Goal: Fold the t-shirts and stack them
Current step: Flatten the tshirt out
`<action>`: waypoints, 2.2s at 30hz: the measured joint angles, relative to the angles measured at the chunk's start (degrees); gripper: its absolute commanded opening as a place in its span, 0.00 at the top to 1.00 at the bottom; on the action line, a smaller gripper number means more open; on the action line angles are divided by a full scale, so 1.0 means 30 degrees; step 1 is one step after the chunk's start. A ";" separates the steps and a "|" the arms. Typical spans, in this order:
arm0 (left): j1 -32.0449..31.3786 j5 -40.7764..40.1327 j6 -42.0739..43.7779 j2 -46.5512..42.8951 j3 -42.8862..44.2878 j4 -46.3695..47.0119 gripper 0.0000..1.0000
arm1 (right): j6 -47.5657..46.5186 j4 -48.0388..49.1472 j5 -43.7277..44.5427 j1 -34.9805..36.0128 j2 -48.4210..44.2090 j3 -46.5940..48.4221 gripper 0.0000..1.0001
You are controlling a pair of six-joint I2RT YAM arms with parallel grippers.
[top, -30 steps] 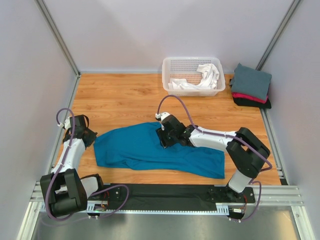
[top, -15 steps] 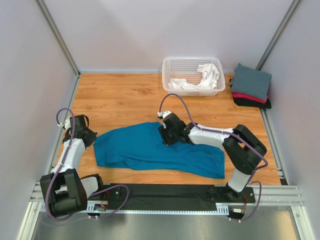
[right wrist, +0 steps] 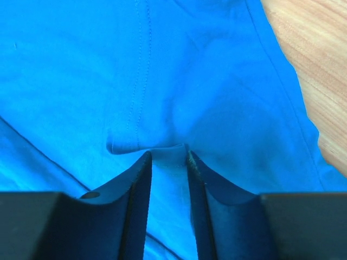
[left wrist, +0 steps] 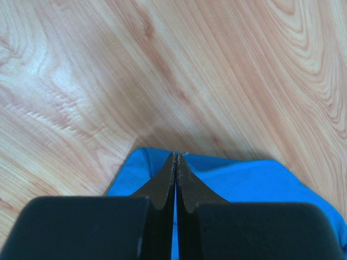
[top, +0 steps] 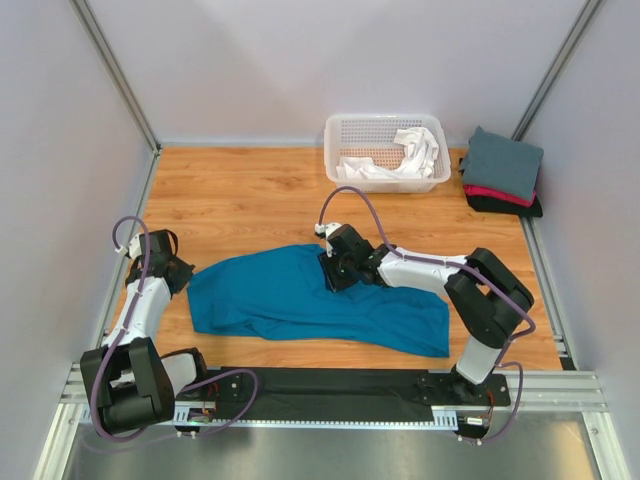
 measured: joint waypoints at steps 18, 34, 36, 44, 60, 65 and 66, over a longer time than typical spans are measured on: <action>0.0000 0.0131 -0.0080 -0.0270 0.0029 -0.0029 1.00 | -0.0058 -0.0306 0.0124 0.0000 0.0335 0.0291 1.00; -0.0007 0.1938 0.3198 -0.3271 0.9923 -0.3854 1.00 | -0.2594 -0.2900 0.6754 -0.1100 -0.8495 0.6105 1.00; -0.0007 0.2412 0.4007 -0.3730 1.1970 -0.3993 1.00 | -0.3424 -0.2834 0.7817 -0.1443 -0.8830 0.7169 0.99; -0.0007 0.3541 0.6601 -0.3752 1.7405 -0.5122 1.00 | -0.5588 -0.2594 0.8728 -0.3424 -0.8808 1.1140 1.00; -0.0007 0.7293 0.7512 -0.0772 2.1311 -0.3628 1.00 | -0.9799 -0.2623 0.8204 -0.5748 -0.5479 2.2425 1.00; -0.0160 0.8102 0.8255 -0.0029 2.2972 -0.4036 1.00 | -1.0032 -0.3126 0.7883 -0.5748 -0.5515 2.2178 0.99; -0.0372 0.8094 0.8539 -0.0080 2.3176 -0.4102 1.00 | -1.0069 -0.3177 0.7861 -0.5748 -0.5690 2.1857 0.99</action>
